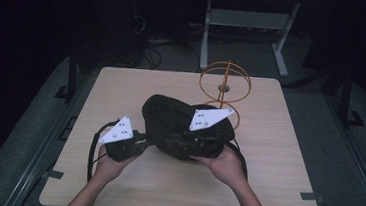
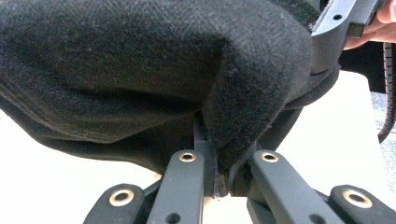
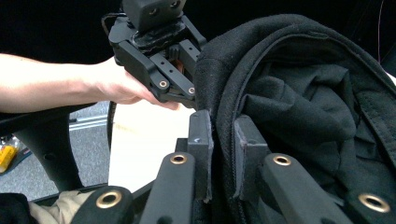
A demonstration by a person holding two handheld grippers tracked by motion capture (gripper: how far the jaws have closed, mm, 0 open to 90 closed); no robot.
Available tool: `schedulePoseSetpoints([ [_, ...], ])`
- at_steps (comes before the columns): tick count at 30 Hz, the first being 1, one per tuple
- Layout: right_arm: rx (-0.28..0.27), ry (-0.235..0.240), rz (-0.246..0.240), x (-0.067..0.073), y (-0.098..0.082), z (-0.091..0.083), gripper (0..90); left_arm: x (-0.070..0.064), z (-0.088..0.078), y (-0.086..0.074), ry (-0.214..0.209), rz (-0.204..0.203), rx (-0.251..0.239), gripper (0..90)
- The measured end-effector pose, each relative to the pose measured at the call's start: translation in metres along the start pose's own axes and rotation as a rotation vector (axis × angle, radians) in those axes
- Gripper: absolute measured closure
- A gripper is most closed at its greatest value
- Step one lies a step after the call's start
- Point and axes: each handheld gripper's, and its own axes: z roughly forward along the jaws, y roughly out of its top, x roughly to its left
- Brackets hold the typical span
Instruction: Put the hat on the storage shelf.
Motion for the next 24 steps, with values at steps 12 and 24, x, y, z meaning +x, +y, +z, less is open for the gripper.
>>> schedulePoseSetpoints([
  [12,-0.057,-0.002,0.058,-0.007,0.003,-0.008,68.2,0.001,-0.009,0.027,0.045,0.037,-0.010,86.1],
  [24,-0.101,-0.042,0.128,-0.021,-0.010,-0.037,41.4,0.017,-0.027,0.055,0.083,0.039,-0.009,86.3],
])
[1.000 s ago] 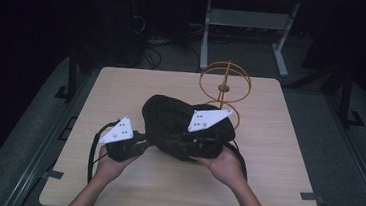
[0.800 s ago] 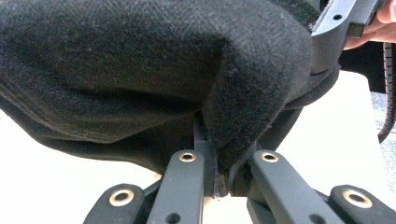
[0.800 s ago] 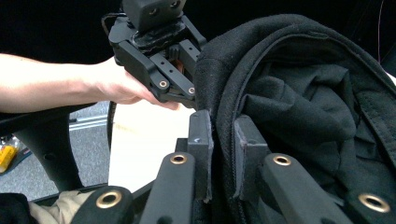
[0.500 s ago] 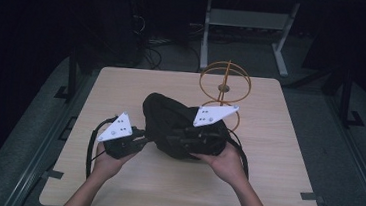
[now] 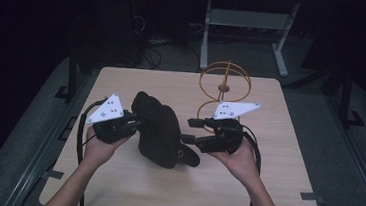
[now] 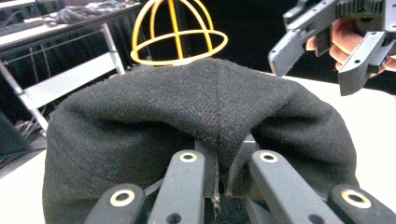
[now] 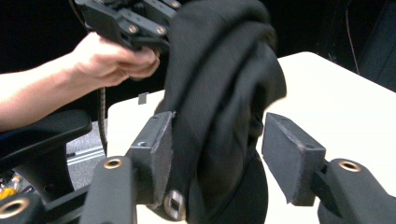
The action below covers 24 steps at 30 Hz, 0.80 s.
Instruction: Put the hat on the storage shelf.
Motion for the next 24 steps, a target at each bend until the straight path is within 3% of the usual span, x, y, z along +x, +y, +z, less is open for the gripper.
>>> schedulePoseSetpoints([
  [6,0.004,-0.042,0.006,-0.007,-0.011,-0.015,38.4,0.009,-0.003,0.005,0.006,-0.015,0.009,86.3],
  [16,0.020,-0.121,0.046,-0.023,-0.043,-0.047,33.9,0.024,0.002,0.017,-0.020,-0.028,0.075,86.2],
  [24,0.019,-0.180,0.086,-0.030,-0.067,-0.066,29.9,0.033,0.004,0.029,-0.024,-0.035,0.078,86.2],
])
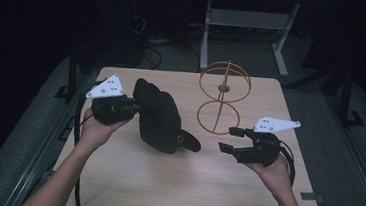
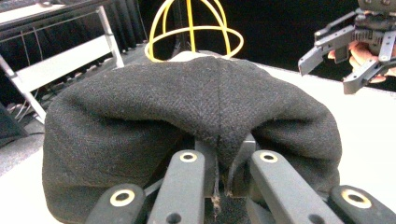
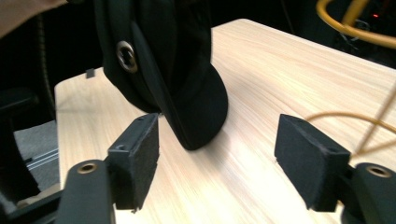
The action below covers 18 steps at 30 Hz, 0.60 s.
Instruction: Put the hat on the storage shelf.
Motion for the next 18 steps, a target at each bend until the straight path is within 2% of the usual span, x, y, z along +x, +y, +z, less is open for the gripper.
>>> schedulePoseSetpoints([
  [4,0.005,-0.039,0.022,-0.006,-0.016,-0.010,29.4,0.005,0.002,0.008,-0.005,0.002,0.010,86.2],
  [14,0.004,-0.089,0.080,-0.018,-0.049,-0.030,29.2,0.016,0.009,0.032,-0.018,0.007,0.024,86.2],
  [18,0.011,-0.107,0.089,-0.021,-0.056,-0.035,28.6,0.021,0.013,0.043,-0.023,0.012,0.025,86.2],
])
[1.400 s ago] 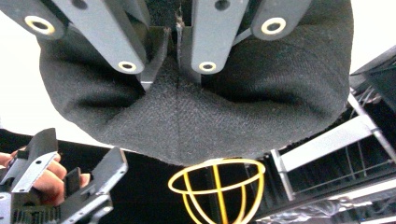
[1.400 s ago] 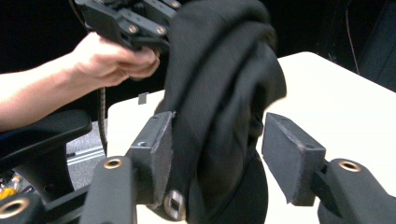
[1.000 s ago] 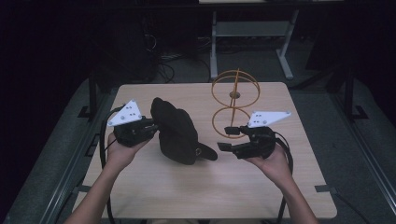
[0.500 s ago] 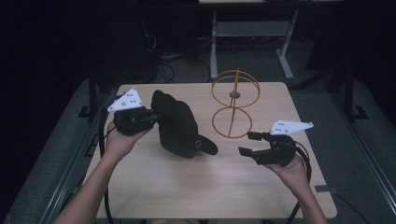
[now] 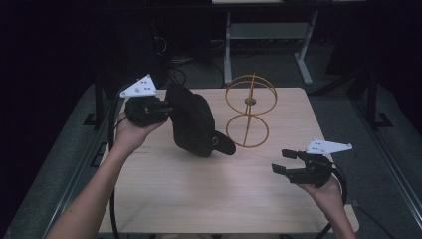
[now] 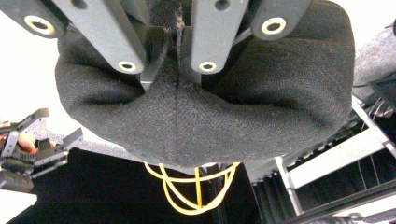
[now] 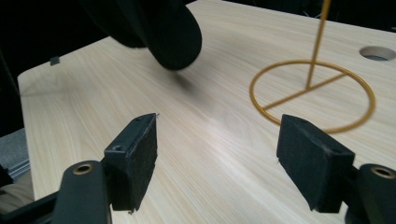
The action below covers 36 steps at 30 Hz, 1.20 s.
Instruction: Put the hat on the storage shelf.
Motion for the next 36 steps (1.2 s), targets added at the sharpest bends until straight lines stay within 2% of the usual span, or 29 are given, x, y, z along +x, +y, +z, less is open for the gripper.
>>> schedulePoseSetpoints([
  [8,0.001,-0.037,0.023,-0.010,-0.013,-0.010,27.6,0.008,0.011,0.024,-0.011,0.019,0.013,86.1],
  [18,-0.037,-0.065,0.043,-0.020,-0.017,-0.022,27.6,0.011,0.030,0.056,-0.036,0.052,0.029,86.1],
  [23,-0.061,-0.075,0.064,-0.025,-0.019,-0.028,27.6,0.014,0.042,0.073,-0.051,0.064,0.040,86.1],
  [30,-0.068,-0.087,0.081,-0.031,-0.021,-0.029,27.5,0.021,0.063,0.091,-0.077,0.043,0.034,86.1],
  [36,-0.059,-0.092,0.081,-0.033,-0.023,-0.027,27.5,0.022,0.080,0.116,-0.089,0.068,0.049,86.1],
])
